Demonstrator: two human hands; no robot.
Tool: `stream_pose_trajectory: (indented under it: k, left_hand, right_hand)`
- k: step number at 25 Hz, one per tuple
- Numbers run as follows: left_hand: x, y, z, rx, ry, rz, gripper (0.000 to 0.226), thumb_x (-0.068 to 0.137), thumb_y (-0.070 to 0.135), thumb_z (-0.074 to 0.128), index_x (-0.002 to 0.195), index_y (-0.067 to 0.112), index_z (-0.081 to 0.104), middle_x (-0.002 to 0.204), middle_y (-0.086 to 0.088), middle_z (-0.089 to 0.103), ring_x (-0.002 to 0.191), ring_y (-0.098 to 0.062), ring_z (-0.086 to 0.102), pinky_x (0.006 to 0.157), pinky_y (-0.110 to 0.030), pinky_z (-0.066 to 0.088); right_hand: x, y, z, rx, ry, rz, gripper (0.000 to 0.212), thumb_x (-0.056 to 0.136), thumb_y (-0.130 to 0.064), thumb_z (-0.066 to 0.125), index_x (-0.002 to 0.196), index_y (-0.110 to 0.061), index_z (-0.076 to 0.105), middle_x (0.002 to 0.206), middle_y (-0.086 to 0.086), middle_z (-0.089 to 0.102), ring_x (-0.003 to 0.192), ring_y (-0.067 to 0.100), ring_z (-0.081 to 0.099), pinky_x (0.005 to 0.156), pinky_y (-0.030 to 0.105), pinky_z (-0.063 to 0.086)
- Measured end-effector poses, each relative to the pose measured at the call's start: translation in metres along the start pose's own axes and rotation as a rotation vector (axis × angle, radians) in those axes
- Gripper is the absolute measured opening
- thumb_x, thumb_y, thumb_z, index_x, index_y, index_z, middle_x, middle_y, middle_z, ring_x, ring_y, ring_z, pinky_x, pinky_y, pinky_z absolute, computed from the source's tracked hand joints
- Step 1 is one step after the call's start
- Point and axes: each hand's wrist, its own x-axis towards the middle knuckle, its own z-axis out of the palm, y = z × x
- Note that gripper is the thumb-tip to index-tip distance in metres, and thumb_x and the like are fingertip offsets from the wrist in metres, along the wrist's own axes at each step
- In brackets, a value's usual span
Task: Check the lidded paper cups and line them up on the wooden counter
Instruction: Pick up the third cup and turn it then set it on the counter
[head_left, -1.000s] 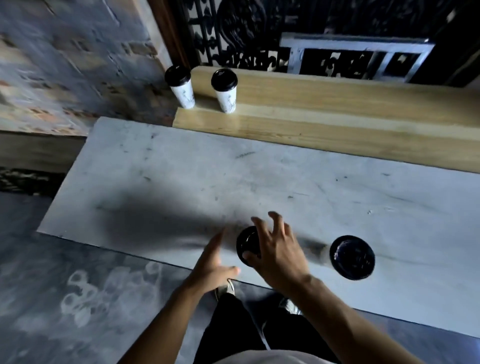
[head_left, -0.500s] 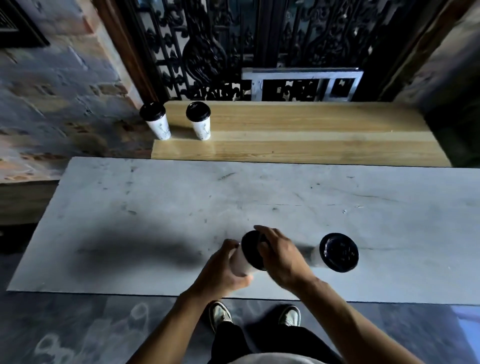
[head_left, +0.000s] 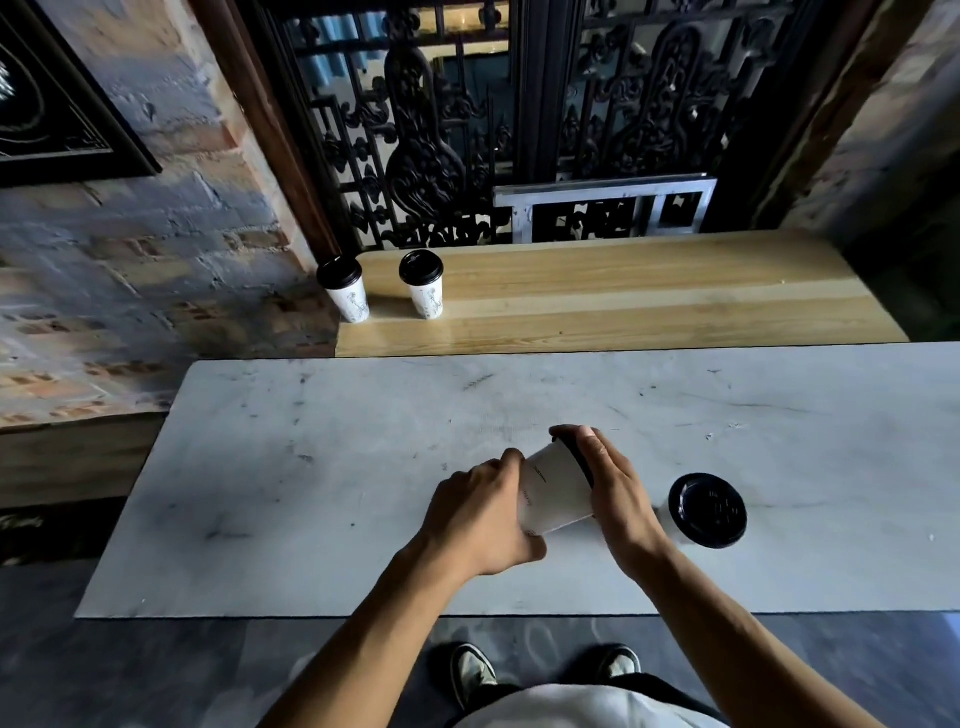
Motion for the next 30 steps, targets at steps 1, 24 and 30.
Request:
stream_pose_trajectory:
  k: [1,24,30]
  left_hand:
    - [0.000,0.005,-0.002,0.029,0.007,0.003,0.066,0.058,0.050,0.073,0.111,0.024,0.043,0.106,0.000,0.068,0.085,-0.032,0.066,0.065,-0.033,0.042]
    - [-0.001,0.042,0.004,-1.070,0.177,-0.386,0.067,0.064,0.079,0.067,0.101,0.024,0.074,0.091,0.005,0.082,0.084,-0.012,0.079,0.076,-0.039,0.064]
    - [-0.005,0.056,0.011,-1.019,0.247,-0.460,0.077,0.062,0.090,0.057,0.092,0.021,0.073,0.085,0.008,0.081,0.075,-0.002,0.077,0.057,-0.017,0.056]
  right_hand:
    - [0.000,0.000,-0.001,0.009,0.000,-0.008,0.036,0.105,-0.047,0.043,0.108,-0.032,0.075,0.106,-0.013,0.075,0.090,0.000,0.066,0.077,0.021,0.051]
    - [0.014,-0.010,-0.030,0.518,-0.207,0.188,0.045,0.100,-0.037,0.039,0.132,-0.025,0.068,0.117,0.019,0.076,0.095,0.029,0.074,0.087,0.041,0.056]
    - [0.008,0.001,-0.029,0.497,-0.286,0.247,0.045,0.107,-0.042,0.038,0.120,-0.023,0.078,0.129,0.025,0.072,0.122,0.039,0.068,0.105,0.052,0.053]
